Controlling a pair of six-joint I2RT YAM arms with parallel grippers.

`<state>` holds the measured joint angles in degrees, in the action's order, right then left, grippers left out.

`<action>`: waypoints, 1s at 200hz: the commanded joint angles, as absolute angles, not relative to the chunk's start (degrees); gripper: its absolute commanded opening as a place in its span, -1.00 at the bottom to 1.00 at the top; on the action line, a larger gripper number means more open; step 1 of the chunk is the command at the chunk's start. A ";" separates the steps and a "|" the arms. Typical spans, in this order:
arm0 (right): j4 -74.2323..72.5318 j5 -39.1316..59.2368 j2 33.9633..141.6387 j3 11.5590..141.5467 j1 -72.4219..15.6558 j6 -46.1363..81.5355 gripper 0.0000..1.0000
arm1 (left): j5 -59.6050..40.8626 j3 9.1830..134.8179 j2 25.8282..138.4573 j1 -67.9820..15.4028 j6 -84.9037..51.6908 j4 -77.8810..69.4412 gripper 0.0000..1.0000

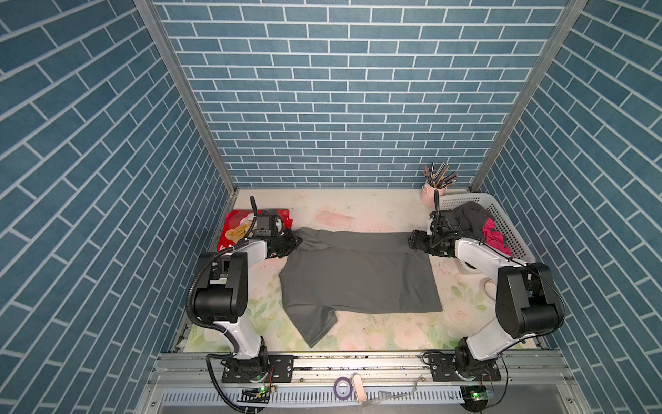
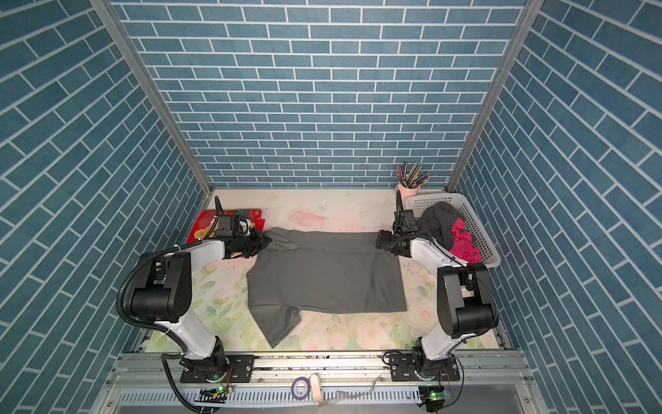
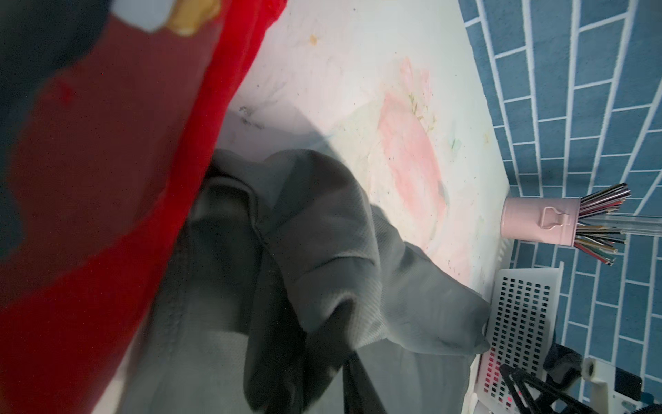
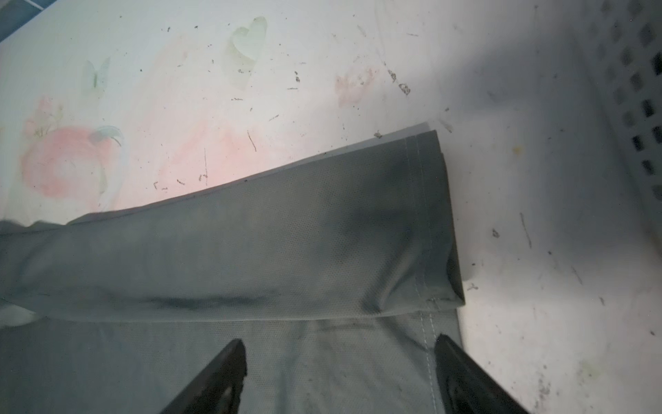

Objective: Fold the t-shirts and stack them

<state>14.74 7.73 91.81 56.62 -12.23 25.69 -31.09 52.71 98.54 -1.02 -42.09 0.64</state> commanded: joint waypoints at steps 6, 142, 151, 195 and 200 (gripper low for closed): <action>15.53 7.38 91.87 57.80 -12.38 25.49 0.70 | -30.27 49.79 93.21 -0.84 -39.11 4.87 -0.38; 10.58 12.07 96.21 56.99 -12.48 25.40 0.74 | -30.88 60.01 102.41 -1.40 -46.12 0.81 0.53; 9.97 12.58 96.70 56.88 -12.48 25.62 0.74 | -30.68 60.93 103.72 -1.41 -46.39 0.58 0.53; 9.06 12.75 99.22 57.65 -12.49 25.27 0.74 | -30.79 63.43 108.54 -1.41 -48.80 -2.11 0.53; 9.10 12.70 99.73 57.93 -12.43 25.10 0.75 | -30.91 63.66 108.90 -1.45 -49.07 -2.47 0.53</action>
